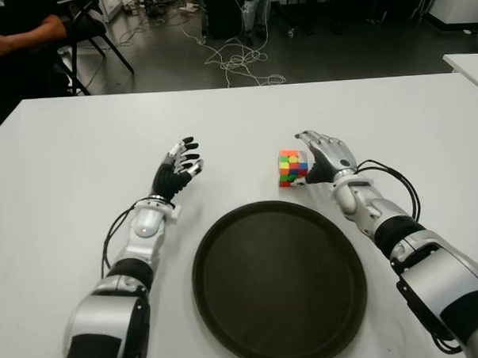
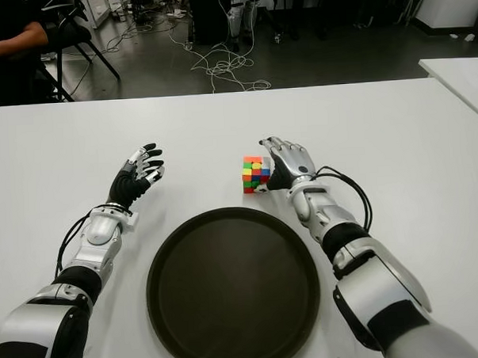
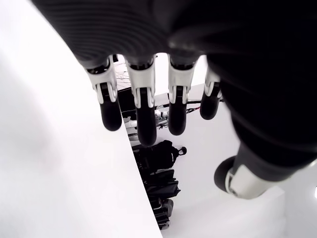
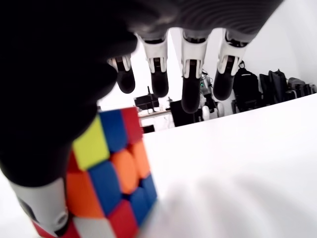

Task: Pick up the Rubik's Cube and put it in the plate

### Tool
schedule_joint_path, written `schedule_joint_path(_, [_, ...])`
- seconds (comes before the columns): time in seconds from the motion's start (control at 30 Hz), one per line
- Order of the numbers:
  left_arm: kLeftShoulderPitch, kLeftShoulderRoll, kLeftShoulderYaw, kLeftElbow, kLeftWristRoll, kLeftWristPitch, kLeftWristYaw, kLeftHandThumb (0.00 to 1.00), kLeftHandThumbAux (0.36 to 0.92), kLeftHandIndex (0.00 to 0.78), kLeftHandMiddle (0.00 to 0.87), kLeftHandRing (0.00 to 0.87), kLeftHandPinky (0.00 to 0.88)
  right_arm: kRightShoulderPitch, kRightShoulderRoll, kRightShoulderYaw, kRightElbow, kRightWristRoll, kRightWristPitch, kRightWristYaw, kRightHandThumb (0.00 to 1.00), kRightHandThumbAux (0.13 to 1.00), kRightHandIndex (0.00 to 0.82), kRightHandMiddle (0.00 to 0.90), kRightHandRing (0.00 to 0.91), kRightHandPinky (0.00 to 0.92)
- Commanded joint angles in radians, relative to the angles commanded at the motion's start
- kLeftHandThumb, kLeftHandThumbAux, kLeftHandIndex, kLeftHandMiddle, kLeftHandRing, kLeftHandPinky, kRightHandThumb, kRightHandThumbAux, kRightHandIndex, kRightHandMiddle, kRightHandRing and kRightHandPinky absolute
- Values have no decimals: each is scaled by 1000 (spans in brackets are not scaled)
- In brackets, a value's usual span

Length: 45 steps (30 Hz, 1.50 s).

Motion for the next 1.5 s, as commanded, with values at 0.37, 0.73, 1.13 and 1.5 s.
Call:
schedule_joint_path(0.37, [1, 1, -13, 1, 13, -3, 25, 22, 677, 120, 170, 188, 182, 30, -3, 17, -62, -6, -37, 34, 0, 746, 100, 151, 188, 201])
schedule_joint_path(0.73, [0, 1, -16, 4, 11, -6, 29, 11, 678, 122, 171, 184, 185, 41, -4, 29, -84, -15, -37, 46, 0, 784, 104, 146, 176, 189])
schedule_joint_path(1.13, [2, 2, -13, 3, 7, -6, 24, 18, 680, 116, 170, 184, 178, 39, -2, 45, -82, -17, -18, 47, 0, 793, 107, 155, 193, 198])
schedule_joint_path(1.5, [6, 6, -15, 2, 10, -18, 21, 17, 672, 109, 161, 182, 180, 39, 2, 45, -72, -12, -13, 33, 0, 795, 114, 164, 199, 213])
